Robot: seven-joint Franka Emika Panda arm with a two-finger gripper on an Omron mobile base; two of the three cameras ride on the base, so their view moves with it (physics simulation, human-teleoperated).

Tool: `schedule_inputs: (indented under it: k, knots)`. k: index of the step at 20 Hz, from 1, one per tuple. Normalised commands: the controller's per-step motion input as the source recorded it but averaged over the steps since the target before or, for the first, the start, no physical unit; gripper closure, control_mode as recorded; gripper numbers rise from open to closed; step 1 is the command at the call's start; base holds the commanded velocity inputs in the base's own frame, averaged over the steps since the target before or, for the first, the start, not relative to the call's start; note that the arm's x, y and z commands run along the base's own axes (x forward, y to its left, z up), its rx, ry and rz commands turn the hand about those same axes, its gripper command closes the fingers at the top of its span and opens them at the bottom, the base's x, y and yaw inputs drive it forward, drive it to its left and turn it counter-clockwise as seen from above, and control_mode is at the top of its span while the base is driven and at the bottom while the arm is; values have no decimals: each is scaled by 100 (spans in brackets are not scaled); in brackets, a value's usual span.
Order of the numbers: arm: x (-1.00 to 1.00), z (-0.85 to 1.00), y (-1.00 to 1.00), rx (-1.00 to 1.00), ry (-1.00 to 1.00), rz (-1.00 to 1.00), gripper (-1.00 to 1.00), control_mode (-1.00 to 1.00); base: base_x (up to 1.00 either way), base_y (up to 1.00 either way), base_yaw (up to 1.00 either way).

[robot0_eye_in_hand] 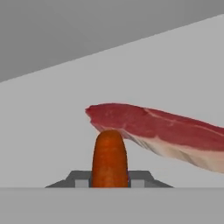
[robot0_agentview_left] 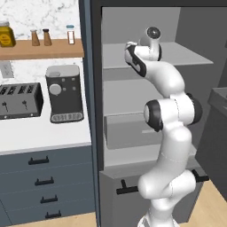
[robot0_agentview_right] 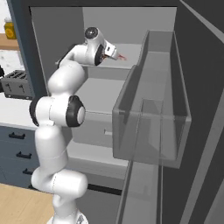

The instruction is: Place one carrot and one steak in each tupperware on the nearby counter, to pack two identical lunches.

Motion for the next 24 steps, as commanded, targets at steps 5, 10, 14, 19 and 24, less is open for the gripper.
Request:
schedule_inputs:
  k: [5,10,14,19,24]
  knots:
    - [-30,-68,54,-16,9,0,100,-100,0,0,0]
    - [-39,-4,25,-10,0,0,100,-100,0,0,0]
    - [-71,16,6,-8,-2,0,100,-100,0,0,0]
    - [-95,43,0,0,-3,0,100,-100,0,0,0]
    - [-100,16,0,0,-1,0,100,-100,0,0,0]
